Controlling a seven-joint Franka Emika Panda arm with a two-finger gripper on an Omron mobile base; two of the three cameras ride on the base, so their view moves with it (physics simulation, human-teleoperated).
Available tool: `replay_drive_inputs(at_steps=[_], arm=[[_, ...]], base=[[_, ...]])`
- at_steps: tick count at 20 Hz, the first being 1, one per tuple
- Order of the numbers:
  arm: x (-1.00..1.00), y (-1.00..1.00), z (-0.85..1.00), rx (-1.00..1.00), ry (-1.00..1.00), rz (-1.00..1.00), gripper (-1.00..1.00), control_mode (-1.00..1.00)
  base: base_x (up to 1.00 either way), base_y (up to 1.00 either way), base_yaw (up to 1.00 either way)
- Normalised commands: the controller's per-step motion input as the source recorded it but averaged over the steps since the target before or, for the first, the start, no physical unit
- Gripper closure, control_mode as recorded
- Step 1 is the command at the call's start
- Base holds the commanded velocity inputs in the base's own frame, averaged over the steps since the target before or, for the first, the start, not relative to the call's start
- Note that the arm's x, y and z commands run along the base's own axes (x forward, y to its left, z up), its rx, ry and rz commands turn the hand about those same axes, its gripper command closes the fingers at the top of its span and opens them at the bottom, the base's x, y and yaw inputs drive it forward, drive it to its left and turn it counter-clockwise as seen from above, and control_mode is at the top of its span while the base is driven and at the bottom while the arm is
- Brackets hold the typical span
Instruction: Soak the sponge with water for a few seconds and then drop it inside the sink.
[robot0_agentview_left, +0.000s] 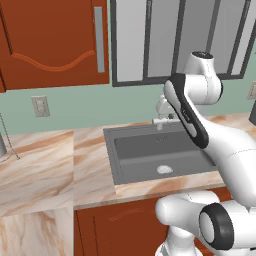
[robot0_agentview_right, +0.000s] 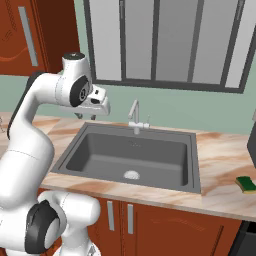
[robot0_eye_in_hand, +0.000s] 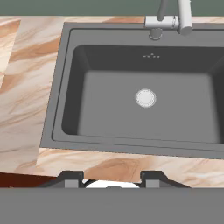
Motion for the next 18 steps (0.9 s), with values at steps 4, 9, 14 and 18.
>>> replay_drive_inputs(at_steps=[4,9,14,18], arm=[[0.00,0.00,0.00,0.00,-0.02,0.00,-1.00,-1.00],[-0.19,0.00,0.00,0.00,-0.09,0.00,-1.00,-1.00],[-0.28,0.00,0.00,0.00,-0.12,0.00,-1.00,-1.00],[-0.35,-0.03,0.00,0.00,-0.14,0.00,-1.00,-1.00]], base=[[0.00,0.00,0.00],[0.00,0.00,0.00],[0.00,0.00,0.00],[0.00,0.00,0.00]])
